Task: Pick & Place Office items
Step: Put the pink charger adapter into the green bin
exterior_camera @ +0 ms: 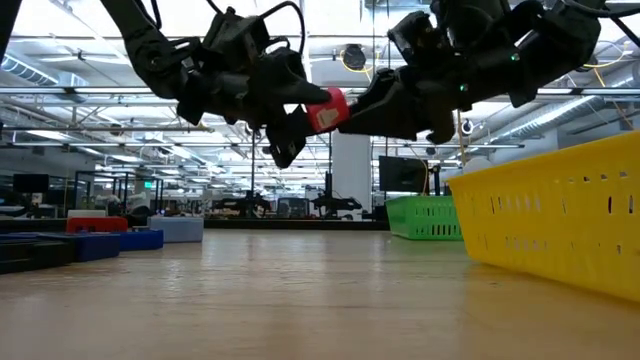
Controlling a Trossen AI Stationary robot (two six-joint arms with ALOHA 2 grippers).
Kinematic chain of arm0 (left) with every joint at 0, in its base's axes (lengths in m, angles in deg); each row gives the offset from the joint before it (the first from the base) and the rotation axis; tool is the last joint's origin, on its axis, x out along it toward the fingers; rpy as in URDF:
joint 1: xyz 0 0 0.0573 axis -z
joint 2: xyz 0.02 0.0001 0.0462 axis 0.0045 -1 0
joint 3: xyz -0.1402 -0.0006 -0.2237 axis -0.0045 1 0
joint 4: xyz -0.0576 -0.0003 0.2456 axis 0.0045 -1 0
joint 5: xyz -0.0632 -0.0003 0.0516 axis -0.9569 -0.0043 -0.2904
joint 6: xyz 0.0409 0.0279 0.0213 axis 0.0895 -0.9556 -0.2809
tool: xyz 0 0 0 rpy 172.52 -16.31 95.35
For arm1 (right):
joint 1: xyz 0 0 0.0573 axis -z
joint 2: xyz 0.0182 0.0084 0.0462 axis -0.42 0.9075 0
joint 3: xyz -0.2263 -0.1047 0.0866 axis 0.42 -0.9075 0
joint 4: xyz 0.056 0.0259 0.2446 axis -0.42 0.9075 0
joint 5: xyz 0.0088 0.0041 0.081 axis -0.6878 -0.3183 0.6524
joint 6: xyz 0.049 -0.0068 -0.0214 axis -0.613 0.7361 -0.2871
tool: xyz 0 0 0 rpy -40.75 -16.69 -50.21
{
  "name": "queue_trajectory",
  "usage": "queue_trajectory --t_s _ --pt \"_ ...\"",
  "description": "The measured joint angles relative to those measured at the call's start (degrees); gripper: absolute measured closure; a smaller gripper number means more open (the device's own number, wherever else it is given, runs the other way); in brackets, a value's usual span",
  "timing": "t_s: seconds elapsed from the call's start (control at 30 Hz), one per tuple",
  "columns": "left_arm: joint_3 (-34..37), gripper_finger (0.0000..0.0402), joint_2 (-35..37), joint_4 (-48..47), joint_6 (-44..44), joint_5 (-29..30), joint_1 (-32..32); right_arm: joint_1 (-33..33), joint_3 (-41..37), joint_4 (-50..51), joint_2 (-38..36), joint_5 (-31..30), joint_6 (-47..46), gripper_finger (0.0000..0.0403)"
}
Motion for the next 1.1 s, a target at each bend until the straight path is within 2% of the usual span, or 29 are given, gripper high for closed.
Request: queue_trajectory --t_s 0.17,0.47,0.7,1.1 --pt "-0.01 0.0249 -0.13 -1.93 0.73 -0.10 -0.67 -1.20 0.15 0.55 -0.11 -0.73 -6.82 0.0151" --pt "-0.01 0.0249 -0.13 -1.20 3.46 1.37 0.32 -0.89 0.08 0.01 -0.13 -0.58 -1.35 0.0132" --pt "-0.01 0.0249 -0.11 1.06 7.55 2.56 1.55 -0.32 0.00 -0.55 -0.09 -0.55 2.22 0.0149" --pt "-3.19 0.0249 -0.11 0.72 8.69 1.43 3.57 -0.19 -0.03 -2.40 -0.09 -0.59 3.05 0.0179"
